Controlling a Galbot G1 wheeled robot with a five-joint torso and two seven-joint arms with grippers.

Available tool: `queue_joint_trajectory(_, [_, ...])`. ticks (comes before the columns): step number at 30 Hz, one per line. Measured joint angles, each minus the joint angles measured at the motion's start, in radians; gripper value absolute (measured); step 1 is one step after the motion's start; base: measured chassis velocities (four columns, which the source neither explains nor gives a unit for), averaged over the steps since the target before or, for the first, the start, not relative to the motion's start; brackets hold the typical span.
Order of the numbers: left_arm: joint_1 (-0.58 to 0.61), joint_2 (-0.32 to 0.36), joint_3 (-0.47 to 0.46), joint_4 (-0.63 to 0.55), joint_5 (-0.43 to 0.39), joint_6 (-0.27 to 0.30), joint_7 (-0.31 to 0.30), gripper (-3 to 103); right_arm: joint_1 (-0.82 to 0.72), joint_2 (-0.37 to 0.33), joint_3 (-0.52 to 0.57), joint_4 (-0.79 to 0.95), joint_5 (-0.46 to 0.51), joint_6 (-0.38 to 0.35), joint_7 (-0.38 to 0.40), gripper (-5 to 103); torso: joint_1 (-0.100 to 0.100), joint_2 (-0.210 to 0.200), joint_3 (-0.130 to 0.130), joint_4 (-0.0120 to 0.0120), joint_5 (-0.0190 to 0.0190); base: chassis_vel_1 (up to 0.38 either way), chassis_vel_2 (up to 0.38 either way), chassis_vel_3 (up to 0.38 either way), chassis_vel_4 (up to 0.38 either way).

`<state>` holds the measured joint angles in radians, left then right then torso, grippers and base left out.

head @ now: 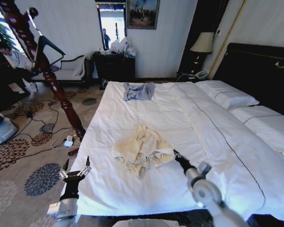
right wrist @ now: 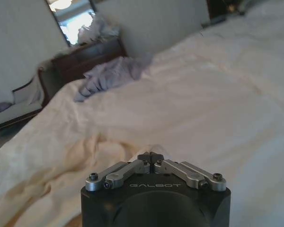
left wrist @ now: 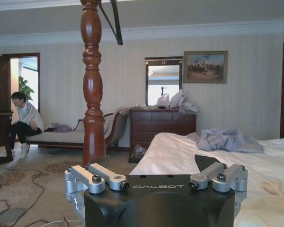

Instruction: Pick up the clothes from the bed and hang them on the clothes hanger.

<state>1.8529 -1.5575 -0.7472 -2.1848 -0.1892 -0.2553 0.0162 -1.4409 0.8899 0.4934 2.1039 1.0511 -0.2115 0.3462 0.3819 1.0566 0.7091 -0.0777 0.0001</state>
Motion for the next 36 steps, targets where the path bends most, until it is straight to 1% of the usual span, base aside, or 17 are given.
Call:
queue_joint_trajectory(1, [0.0,-0.002,0.001,0.005,0.001,-0.003,-0.001,100,0.016,-0.02,0.01,0.001,0.018,0.005,-0.01,0,0.0,0.0,0.0,-0.0002,0.0002,0.0,0.0,0.0,0.0])
queue_joint_trajectory(3, [0.002,-0.004,0.002,0.016,0.001,-0.01,-0.001,100,0.08,-0.055,0.026,0.0,0.071,0.045,-0.04,0,0.0,0.0,0.0,-0.0003,0.0002,0.0,0.0,0.0,0.0])
queue_joint_trajectory(5, [0.004,-0.005,0.002,0.019,0.001,-0.013,-0.002,100,0.114,-0.066,0.029,-0.004,0.093,0.062,-0.05,0,0.0,0.0,0.0,0.0,0.0,0.0,0.0,0.0,0.0])
queue_joint_trajectory(7, [0.006,-0.006,-0.001,0.03,-0.001,-0.022,-0.003,100,0.234,-0.089,0.03,-0.018,0.161,0.103,-0.065,0,0.0,0.0,0.0,0.0003,0.0002,0.0,0.0,0.0,0.0])
queue_joint_trajectory(9, [0.009,-0.008,-0.003,0.037,-0.002,-0.028,-0.003,100,0.321,-0.102,0.03,-0.028,0.215,0.123,-0.069,0,0.0,0.0,0.0,0.0004,-0.0001,0.0,0.0,0.0,0.0])
queue_joint_trajectory(10, [0.009,-0.008,-0.003,0.037,-0.002,-0.028,-0.003,100,0.321,-0.102,0.03,-0.028,0.215,0.123,-0.069,0,0.0,0.0,0.0,0.0004,-0.0001,0.0,0.0,0.0,0.0])
queue_joint_trajectory(13, [0.012,-0.009,-0.005,0.039,-0.004,-0.031,-0.003,100,0.412,-0.118,0.027,-0.048,0.258,0.146,-0.088,0,0.0,0.0,0.0,0.0001,-0.0001,0.0,0.0,0.0,0.0])
queue_joint_trajectory(14, [0.012,-0.009,-0.005,0.039,-0.004,-0.031,-0.003,100,0.412,-0.118,0.027,-0.048,0.258,0.146,-0.088,0,0.0,0.0,0.0,0.0001,-0.0001,0.0,0.0,0.0,0.0])
queue_joint_trajectory(19, [0.01,-0.009,-0.009,0.036,-0.008,-0.031,-0.003,100,0.526,-0.148,0.01,-0.085,0.306,0.151,-0.099,0,0.0,0.0,0.0,-0.0003,0.0002,0.0,0.0,0.0,0.0])
queue_joint_trajectory(22, [0.009,-0.01,-0.01,0.035,-0.009,-0.031,-0.003,100,0.678,-0.192,-0.021,-0.141,0.36,0.151,-0.088,0,0.0,0.0,0.0,0.0002,-0.0001,0.0,0.0,0.0,0.0])
queue_joint_trajectory(23, [0.009,-0.01,-0.01,0.035,-0.009,-0.031,-0.003,100,0.678,-0.192,-0.021,-0.141,0.36,0.151,-0.088,0,0.0,0.0,0.0,0.0002,-0.0001,0.0,0.0,0.0,0.0])
queue_joint_trajectory(25, [0.009,-0.013,-0.01,0.032,-0.009,-0.031,-0.003,100,0.783,-0.217,-0.055,-0.185,0.391,0.163,-0.085,0,0.0,0.0,0.0,0.0,-0.0001,0.0,0.0,0.0,0.0])
queue_joint_trajectory(27, [0.01,-0.014,-0.008,0.03,-0.008,-0.031,-0.003,100,0.866,-0.231,-0.084,-0.214,0.418,0.171,-0.081,0,0.0,0.0,0.0,0.0005,-0.0002,0.0,0.0,0.0,0.0])
queue_joint_trajectory(31, [0.011,-0.017,-0.006,0.027,-0.005,-0.031,-0.003,100,0.882,-0.25,-0.064,-0.184,0.438,0.162,-0.08,0,0.0,0.0,0.0,0.0004,0.0,0.0,0.0,0.0,0.0])
queue_joint_trajectory(33, [0.009,-0.018,-0.003,0.027,-0.002,-0.031,-0.002,100,0.791,-0.273,-0.003,-0.088,0.403,0.146,-0.077,0,0.0,0.0,0.0,-0.0003,-0.0004,0.0,0.0,0.0,0.0])
queue_joint_trajectory(34, [0.009,-0.018,-0.003,0.027,-0.002,-0.031,-0.002,100,0.791,-0.273,-0.003,-0.088,0.403,0.146,-0.077,0,0.0,0.0,0.0,-0.0003,-0.0004,0.0,0.0,0.0,0.0])
queue_joint_trajectory(36, [0.006,-0.018,-0.002,0.033,0.0,-0.031,-0.002,100,0.661,-0.28,0.041,-0.011,0.326,0.139,-0.057,0,0.0,0.0,0.0,-0.0003,-0.0005,0.0,0.0,0.0,0.0])
